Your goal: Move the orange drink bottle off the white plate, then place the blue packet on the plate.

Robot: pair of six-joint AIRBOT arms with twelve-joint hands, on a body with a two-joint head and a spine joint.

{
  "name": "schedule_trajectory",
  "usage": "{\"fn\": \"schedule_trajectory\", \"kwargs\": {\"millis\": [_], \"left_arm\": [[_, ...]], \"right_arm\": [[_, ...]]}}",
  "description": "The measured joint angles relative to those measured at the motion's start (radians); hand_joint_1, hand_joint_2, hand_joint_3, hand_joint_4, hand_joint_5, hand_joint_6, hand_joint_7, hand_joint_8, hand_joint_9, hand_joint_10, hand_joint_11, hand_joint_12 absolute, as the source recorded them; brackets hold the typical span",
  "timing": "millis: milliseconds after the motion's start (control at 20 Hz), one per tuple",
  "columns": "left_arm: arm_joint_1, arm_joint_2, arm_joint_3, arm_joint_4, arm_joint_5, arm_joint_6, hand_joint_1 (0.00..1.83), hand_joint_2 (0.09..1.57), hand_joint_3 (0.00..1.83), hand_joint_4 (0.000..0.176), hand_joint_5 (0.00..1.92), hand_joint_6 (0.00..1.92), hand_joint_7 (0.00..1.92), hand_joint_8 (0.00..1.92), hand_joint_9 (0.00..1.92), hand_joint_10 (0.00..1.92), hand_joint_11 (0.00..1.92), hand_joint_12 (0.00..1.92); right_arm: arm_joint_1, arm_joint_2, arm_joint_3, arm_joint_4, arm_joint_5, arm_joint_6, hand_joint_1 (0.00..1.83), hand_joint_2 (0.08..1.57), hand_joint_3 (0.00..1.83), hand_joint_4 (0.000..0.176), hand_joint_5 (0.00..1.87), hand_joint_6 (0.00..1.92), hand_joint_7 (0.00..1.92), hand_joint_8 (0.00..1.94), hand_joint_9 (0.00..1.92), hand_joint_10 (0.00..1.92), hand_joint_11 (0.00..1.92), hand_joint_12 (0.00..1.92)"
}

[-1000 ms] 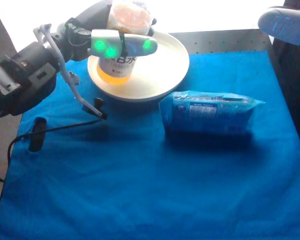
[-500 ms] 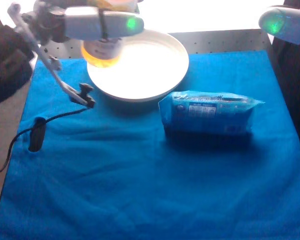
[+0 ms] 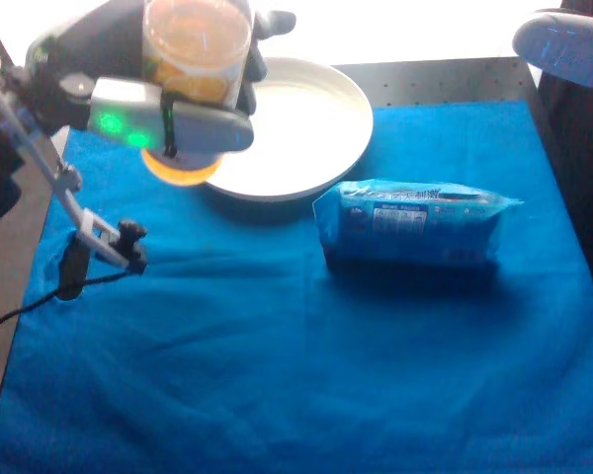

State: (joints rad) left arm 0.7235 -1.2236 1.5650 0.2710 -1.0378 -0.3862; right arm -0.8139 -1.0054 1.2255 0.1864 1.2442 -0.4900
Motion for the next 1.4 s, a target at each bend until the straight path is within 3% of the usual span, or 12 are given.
{"fn": "schedule_trajectory", "kwargs": {"millis": [100,350,400,450,500,550,800,900,1150,1200,1250,1400], "left_arm": [[0.019,0.019,-0.023,-0.003,-0.005,0.000,1.74,1.08,0.00,0.000,0.65,0.25,0.46,0.00,0.64,1.34,0.89,1.39],[0.040,0.055,-0.069,0.019,-0.049,-0.003,1.74,1.05,0.00,0.000,0.60,0.00,0.45,0.00,0.71,1.26,0.95,1.30],[0.045,0.055,-0.072,0.027,-0.050,-0.003,1.74,1.04,0.00,0.000,0.70,0.03,0.42,0.00,0.82,1.29,0.87,1.25],[0.052,0.055,-0.073,0.037,-0.050,-0.003,1.58,1.14,0.04,0.000,0.71,1.09,0.60,0.03,0.62,1.32,0.86,1.37],[0.055,0.055,-0.076,0.038,-0.049,-0.002,1.58,1.14,0.04,0.000,0.71,1.09,0.60,0.03,0.62,1.32,0.86,1.37],[0.057,0.055,-0.077,0.046,-0.047,-0.003,1.48,1.16,0.00,0.000,0.82,1.32,0.61,1.25,0.74,1.22,0.98,1.23],[0.080,0.047,-0.072,0.054,-0.036,-0.014,1.47,1.16,0.00,0.000,0.92,1.08,0.59,1.32,0.73,1.31,1.00,1.22],[0.089,0.030,-0.062,0.055,-0.019,-0.025,1.47,1.22,0.00,0.000,0.80,1.29,0.52,1.63,0.52,1.46,0.83,1.38],[0.106,-0.003,-0.031,0.058,0.007,-0.051,1.46,1.22,0.00,0.000,0.75,1.28,0.47,1.56,0.60,1.60,0.94,1.29],[0.109,-0.009,-0.029,0.051,0.012,-0.052,1.52,1.23,0.00,0.000,0.61,1.47,0.30,1.17,0.47,1.63,0.83,1.37],[0.116,-0.010,-0.029,0.048,0.011,-0.055,1.46,1.27,0.00,0.000,0.68,1.56,0.40,1.52,0.41,1.69,0.79,1.40],[0.128,-0.013,-0.027,0.045,0.019,-0.056,1.61,1.17,0.00,0.000,0.70,1.65,0.59,1.61,0.61,1.56,0.90,1.24]], "right_arm": [[0.000,0.000,0.000,0.000,0.000,0.000,0.35,0.82,0.00,0.033,0.04,0.00,0.15,0.01,0.17,0.01,0.03,0.37],[0.000,0.000,0.000,0.002,0.000,0.000,0.32,0.82,0.00,0.036,0.04,0.00,0.15,0.00,0.16,0.00,0.03,0.35],[0.000,0.000,0.000,0.003,0.000,0.000,0.33,0.81,0.00,0.032,0.05,0.00,0.16,0.00,0.16,0.00,0.03,0.35],[0.000,0.000,0.000,0.002,0.000,0.000,0.33,0.81,0.00,0.032,0.04,0.00,0.16,0.00,0.17,0.01,0.04,0.35],[0.000,0.000,0.000,0.002,0.000,0.000,0.33,0.81,0.00,0.032,0.04,0.00,0.16,0.00,0.17,0.01,0.04,0.35],[0.000,0.000,0.000,0.005,0.000,0.000,0.33,0.82,0.00,0.036,0.04,0.00,0.16,0.00,0.17,0.00,0.04,0.35],[0.000,-0.001,0.000,0.005,0.000,0.000,0.35,0.82,0.00,0.037,0.03,0.00,0.15,0.00,0.16,0.00,0.03,0.34],[0.000,-0.005,0.000,0.003,0.000,0.000,0.35,0.81,0.00,0.035,0.04,0.00,0.16,0.00,0.16,0.00,0.04,0.34],[0.000,-0.006,0.000,0.005,0.000,0.000,0.37,0.82,0.00,0.034,0.04,0.01,0.16,0.00,0.17,0.00,0.03,0.33],[0.000,-0.006,0.000,0.004,0.000,0.000,0.37,0.82,0.00,0.032,0.04,0.00,0.16,0.01,0.17,0.01,0.03,0.34],[0.000,-0.006,0.000,0.002,0.000,0.000,0.37,0.82,0.00,0.035,0.03,0.00,0.17,0.01,0.17,0.00,0.03,0.34],[0.000,-0.006,0.000,0.005,0.000,0.000,0.34,0.84,0.01,0.041,0.03,0.00,0.18,0.01,0.17,0.00,0.03,0.34]]}}
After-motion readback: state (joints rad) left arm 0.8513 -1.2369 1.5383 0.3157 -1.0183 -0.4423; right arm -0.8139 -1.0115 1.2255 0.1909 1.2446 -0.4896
